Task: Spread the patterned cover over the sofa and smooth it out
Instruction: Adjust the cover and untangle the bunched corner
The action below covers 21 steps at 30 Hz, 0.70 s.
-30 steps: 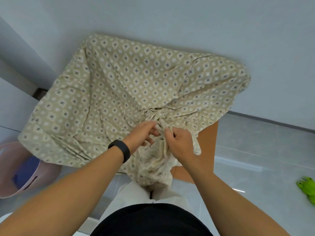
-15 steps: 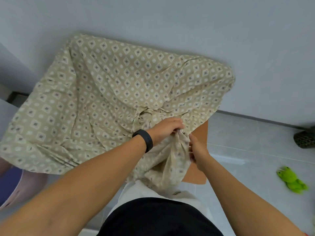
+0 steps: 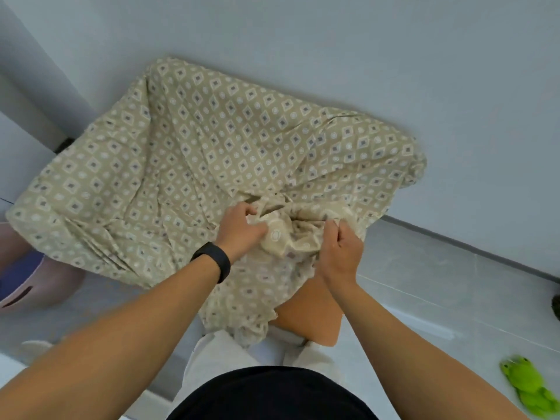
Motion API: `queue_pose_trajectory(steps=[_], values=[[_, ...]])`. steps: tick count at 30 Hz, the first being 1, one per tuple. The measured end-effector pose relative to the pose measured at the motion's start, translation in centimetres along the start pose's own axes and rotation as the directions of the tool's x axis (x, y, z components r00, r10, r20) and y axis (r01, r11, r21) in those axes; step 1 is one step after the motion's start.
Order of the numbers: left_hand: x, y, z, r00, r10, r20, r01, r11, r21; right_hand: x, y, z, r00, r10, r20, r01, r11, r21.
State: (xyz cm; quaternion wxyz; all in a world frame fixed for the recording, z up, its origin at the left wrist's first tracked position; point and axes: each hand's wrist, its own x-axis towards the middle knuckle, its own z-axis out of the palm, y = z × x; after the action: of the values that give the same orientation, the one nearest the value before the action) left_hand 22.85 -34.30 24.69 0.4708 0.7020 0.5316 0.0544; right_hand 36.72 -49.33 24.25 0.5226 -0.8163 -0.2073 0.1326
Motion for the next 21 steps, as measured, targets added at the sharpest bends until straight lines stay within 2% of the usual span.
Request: queue_pose_trajectory(steps=[1, 2, 4, 5, 8, 10, 12, 13, 14, 15, 16, 17, 18, 19, 20, 21], values=[[-0.8, 0.2, 1.8, 0.993, 0.091, 0.075, -0.097, 0.993, 0.072, 0.0, 0.5, -1.2, 0.989, -0.134, 0.057, 0.134, 0.991, 0.002], [-1.9, 1.3, 3.8, 0.958, 0.193, 0.211, -0.220, 0.969, 0.111, 0.1, 0.9, -2.5, 0.961, -0.260, 0.095, 0.261, 0.965, -0.001], [-4.1, 3.3, 7.3, 0.846, 0.292, 0.446, -0.348, 0.936, 0.048, 0.5, 1.7, -4.0, 0.887, -0.448, 0.114, 0.452, 0.892, -0.008], [-5.0, 4.0, 8.9, 0.827, 0.307, 0.471, -0.352, 0.936, 0.007, 0.6, 2.0, -4.8, 0.858, -0.497, 0.126, 0.501, 0.866, 0.006], [-7.0, 5.0, 12.4, 0.889, 0.308, 0.339, -0.314, 0.949, -0.040, 0.2, 3.6, -7.9, 0.819, -0.545, 0.178, 0.545, 0.837, 0.052], [-7.4, 5.3, 12.9, 0.886, 0.341, 0.314, -0.341, 0.938, -0.055, 0.0, 4.8, -9.6, 0.816, -0.541, 0.203, 0.536, 0.840, 0.082], [-7.9, 5.4, 13.2, 0.871, 0.351, 0.343, -0.342, 0.935, -0.090, 0.0, 6.3, -11.0, 0.899, -0.382, 0.214, 0.380, 0.923, 0.050], [-8.3, 5.4, 13.3, 0.868, 0.347, 0.354, -0.329, 0.937, -0.112, 0.4, 7.0, -11.3, 0.958, -0.200, 0.206, 0.196, 0.980, 0.040], [-8.6, 5.2, 13.4, 0.870, 0.336, 0.360, -0.314, 0.942, -0.120, 1.1, 8.0, -11.4, 0.982, 0.037, 0.188, -0.046, 0.998, 0.043], [-8.9, 5.0, 13.4, 0.866, 0.332, 0.374, -0.306, 0.943, -0.129, 1.9, 8.4, -11.6, 0.937, 0.292, 0.194, -0.307, 0.950, 0.052], [-9.0, 4.6, 13.3, 0.860, 0.329, 0.389, -0.299, 0.944, -0.136, 2.5, 9.1, -11.7, 0.824, 0.511, 0.246, -0.537, 0.843, 0.046], [-9.3, 4.2, 13.3, 0.854, 0.330, 0.402, -0.292, 0.944, -0.155, 2.7, 9.7, -11.9, 0.686, 0.644, 0.338, -0.689, 0.724, 0.019], [-9.4, 3.9, 13.2, 0.852, 0.329, 0.407, -0.286, 0.944, -0.164, 2.5, 10.2, -12.2, 0.544, 0.703, 0.458, -0.790, 0.613, -0.003], [-9.3, 3.6, 13.1, 0.853, 0.328, 0.407, -0.277, 0.944, -0.182, 2.1, 9.9, -12.8, 0.415, 0.705, 0.574, -0.849, 0.527, -0.033], [-9.3, 3.4, 12.9, 0.858, 0.320, 0.401, -0.262, 0.945, -0.193, 1.6, 9.6, -13.3, 0.334, 0.666, 0.667, -0.874, 0.484, -0.045], [-9.2, 3.3, 12.6, 0.861, 0.316, 0.399, -0.251, 0.946, -0.207, 1.1, 9.2, -13.7, 0.308, 0.628, 0.715, -0.891, 0.454, -0.015]])
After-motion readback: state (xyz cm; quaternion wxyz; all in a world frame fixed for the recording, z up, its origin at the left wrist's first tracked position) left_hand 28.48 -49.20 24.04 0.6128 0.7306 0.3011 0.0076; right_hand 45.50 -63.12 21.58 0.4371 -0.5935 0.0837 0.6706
